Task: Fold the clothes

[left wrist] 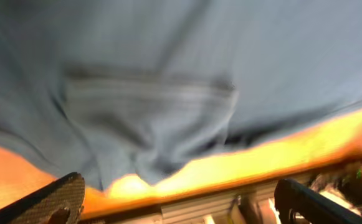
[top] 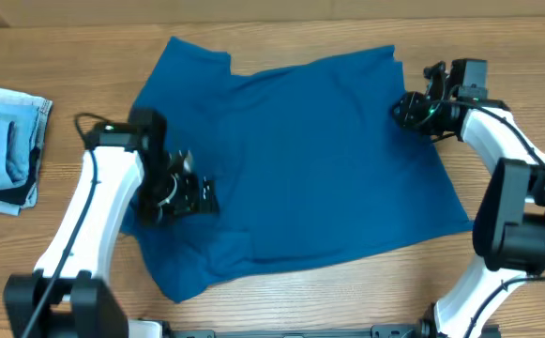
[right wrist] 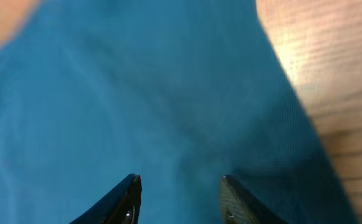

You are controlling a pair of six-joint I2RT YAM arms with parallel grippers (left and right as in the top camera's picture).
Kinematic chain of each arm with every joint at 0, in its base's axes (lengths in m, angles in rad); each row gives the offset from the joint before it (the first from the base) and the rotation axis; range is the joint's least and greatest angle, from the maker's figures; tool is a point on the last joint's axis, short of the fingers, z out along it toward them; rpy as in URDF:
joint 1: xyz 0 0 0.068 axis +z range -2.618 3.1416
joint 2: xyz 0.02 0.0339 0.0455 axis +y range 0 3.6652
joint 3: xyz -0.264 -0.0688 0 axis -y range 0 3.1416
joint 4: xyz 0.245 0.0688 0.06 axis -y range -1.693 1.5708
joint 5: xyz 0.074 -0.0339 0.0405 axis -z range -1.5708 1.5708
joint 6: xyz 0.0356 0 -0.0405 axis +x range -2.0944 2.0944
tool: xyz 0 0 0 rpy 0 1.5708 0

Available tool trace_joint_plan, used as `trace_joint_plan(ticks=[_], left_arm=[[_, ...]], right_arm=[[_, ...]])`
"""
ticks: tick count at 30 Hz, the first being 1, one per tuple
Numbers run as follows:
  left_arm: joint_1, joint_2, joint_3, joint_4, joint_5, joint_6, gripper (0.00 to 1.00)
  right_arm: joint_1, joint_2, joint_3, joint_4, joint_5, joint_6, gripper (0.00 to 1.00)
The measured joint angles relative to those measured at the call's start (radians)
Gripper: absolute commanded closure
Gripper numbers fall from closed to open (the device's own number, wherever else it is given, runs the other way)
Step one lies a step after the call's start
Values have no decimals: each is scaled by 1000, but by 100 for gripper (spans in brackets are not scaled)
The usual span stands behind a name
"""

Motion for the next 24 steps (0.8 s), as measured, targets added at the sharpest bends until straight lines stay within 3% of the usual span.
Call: trace_joint_plan(ticks=[2,3,5,6,8,14,18,19,20,24], left_arm=[[0,-33,40,68,-7,4,0],[0,-52,65,183,2,9,6],[0,-51,66,322,27,15,23],[0,-45,66,394,40,23,37],[-3,-28,68,486,57,19,50],[-58,143,69,567,61,22,62],[-96,312,69,553,45,23,70],[-103,350,69,547,41,23,69],[-109,386,69,542,37,23,69],[-111,433,69,521,30,23,69]], right_arm=[[0,37,0,-31,19,12,59],[0,43,0,-40,29,20,63],[0,45,6,-79,61,52,70],[3,45,8,-111,84,69,75],[8,44,23,-183,147,124,80],[12,27,46,-457,394,332,86],[13,15,35,-446,461,387,72],[12,7,26,-413,478,378,57],[11,-2,17,-369,485,360,49],[-5,-83,4,-145,416,276,41]])
